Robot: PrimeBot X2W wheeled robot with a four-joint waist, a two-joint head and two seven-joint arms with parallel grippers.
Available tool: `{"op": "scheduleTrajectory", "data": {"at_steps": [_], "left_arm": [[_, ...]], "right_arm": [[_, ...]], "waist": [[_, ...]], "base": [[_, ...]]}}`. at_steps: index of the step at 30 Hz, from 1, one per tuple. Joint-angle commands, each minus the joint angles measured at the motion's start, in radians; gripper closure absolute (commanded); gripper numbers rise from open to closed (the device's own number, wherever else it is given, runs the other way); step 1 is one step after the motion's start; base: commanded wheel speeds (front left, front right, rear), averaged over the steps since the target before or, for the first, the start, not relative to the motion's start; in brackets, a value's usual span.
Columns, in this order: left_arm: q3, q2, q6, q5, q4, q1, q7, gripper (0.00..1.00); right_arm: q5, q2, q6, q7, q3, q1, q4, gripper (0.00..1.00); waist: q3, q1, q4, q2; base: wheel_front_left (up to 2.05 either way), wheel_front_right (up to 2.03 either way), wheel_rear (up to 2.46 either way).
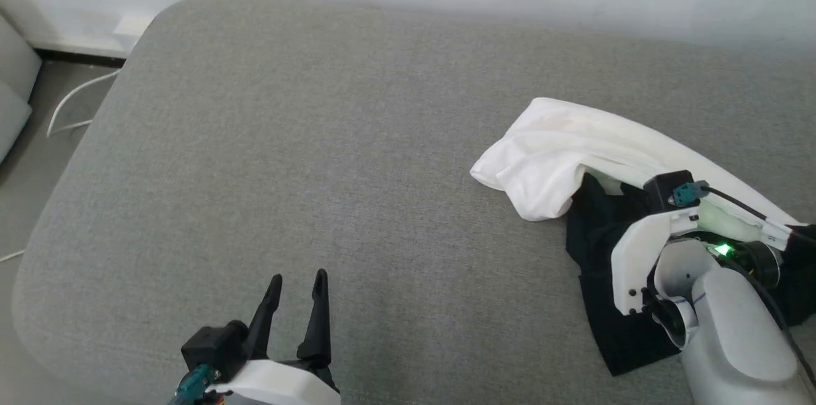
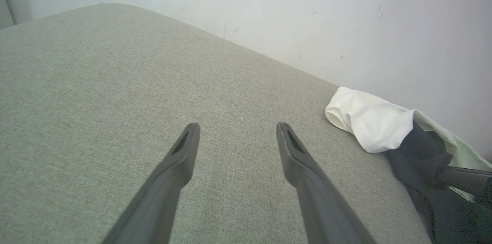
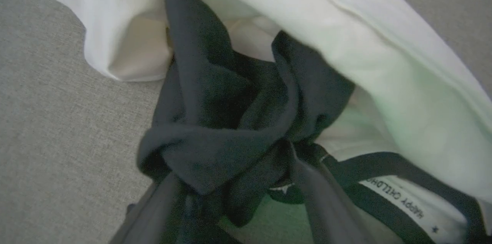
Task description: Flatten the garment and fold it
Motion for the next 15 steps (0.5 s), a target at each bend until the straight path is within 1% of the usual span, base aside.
{"op": "scheduleTrajectory", "data": {"at_steps": [1, 2, 3, 4, 7, 9, 15], "left_arm": [[-0.004, -0.004, -0.011, -0.004, 0.006, -0.022, -0.009, 0.00], [-0.006, -0.004, -0.011, -0.005, 0.008, -0.025, -0.010, 0.00], [-0.007, -0.005, -0.012, -0.005, 0.010, -0.029, -0.010, 0.00], [-0.007, -0.005, -0.012, -0.006, 0.012, -0.032, -0.010, 0.00], [-0.003, -0.006, -0.010, -0.008, 0.014, -0.033, -0.011, 0.00], [0.001, -0.007, -0.008, -0.009, 0.015, -0.028, -0.012, 0.00], [0.008, -0.008, -0.005, -0.008, 0.017, -0.020, -0.012, 0.00]], "right_arm": [[-0.025, 0.010, -0.001, -0.013, -0.005, -0.033, 0.047, 0.00], [-0.034, 0.014, -0.001, -0.025, -0.007, -0.047, 0.071, 0.22], [-0.042, 0.018, -0.001, -0.040, -0.010, -0.060, 0.092, 0.64], [-0.047, 0.022, -0.001, -0.057, -0.004, -0.072, 0.108, 1.00], [-0.025, 0.035, -0.001, -0.096, 0.039, -0.106, 0.139, 1.00], [0.003, 0.041, -0.001, -0.118, 0.091, -0.133, 0.137, 1.00], [0.141, 0.053, -0.001, -0.162, 0.280, -0.226, 0.055, 1.00]], "waist": [[0.018, 0.0000, 0.024, -0.0001], [0.020, 0.0000, 0.029, -0.0001], [0.022, 0.0000, 0.034, -0.0001], [0.022, 0.0000, 0.037, -0.0001], [0.020, 0.0000, 0.040, -0.0001], [0.016, 0.0000, 0.037, -0.0001], [-0.003, 0.0000, 0.024, -0.0001]], "base": [[0.00, 0.00, 0.00], [0.00, 0.00, 0.00], [0.00, 0.00, 0.00], [0.00, 0.00, 0.00], [0.00, 0.00, 0.00], [0.00, 0.00, 0.00], [0.00, 0.00, 0.00]]}}
